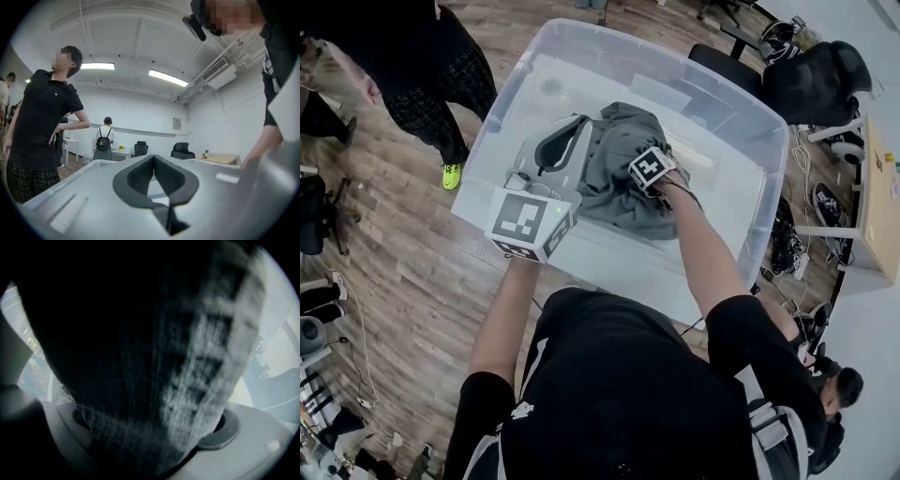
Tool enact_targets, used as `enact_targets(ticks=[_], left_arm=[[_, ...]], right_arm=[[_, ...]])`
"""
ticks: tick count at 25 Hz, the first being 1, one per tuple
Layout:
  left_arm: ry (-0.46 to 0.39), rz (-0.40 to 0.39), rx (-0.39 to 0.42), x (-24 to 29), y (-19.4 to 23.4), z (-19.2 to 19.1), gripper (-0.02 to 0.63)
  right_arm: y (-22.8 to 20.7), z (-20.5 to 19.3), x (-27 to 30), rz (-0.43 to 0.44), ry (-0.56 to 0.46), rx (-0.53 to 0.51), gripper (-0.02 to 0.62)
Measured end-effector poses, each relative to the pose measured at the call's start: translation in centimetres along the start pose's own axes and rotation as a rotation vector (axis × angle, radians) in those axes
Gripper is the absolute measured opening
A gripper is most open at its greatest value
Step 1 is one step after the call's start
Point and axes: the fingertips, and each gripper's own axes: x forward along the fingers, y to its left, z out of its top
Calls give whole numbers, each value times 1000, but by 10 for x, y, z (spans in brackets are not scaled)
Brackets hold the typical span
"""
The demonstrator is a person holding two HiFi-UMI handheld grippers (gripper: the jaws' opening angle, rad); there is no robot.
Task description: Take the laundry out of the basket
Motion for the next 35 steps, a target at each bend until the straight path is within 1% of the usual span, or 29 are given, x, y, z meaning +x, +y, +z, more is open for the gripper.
enact_targets(ticks=[3,5,6,9,10,12,15,21,25,29,35], left_arm=[[8,-6,7,2,-1,-1,8],[11,-8,8,3,-1,-1,8],[12,-10,7,3,-2,-2,8],[12,-11,1,4,-2,-2,8],[10,-10,-1,3,-1,-2,8],[6,-8,-3,3,-1,-1,8],[1,-6,-6,2,-1,0,8],[-5,-3,-7,1,0,0,8],[-14,0,-41,1,3,1,8],[-22,1,-35,-1,3,1,8],[-36,13,-31,-4,7,4,8]], right_arm=[[-1,1,-1,-7,7,5,563],[-1,3,-2,-13,2,11,531],[-1,4,-3,-14,-1,15,504],[-2,8,-4,-29,7,15,365],[-2,10,-6,-41,12,8,332],[-2,11,-8,-67,21,-13,281],[-3,11,-11,-95,7,-28,237],[-4,12,-11,-104,-31,-32,203],[-5,14,-12,-86,-43,-11,194],[-4,16,-16,-48,-69,33,189],[-10,27,-35,12,-184,127,186]])
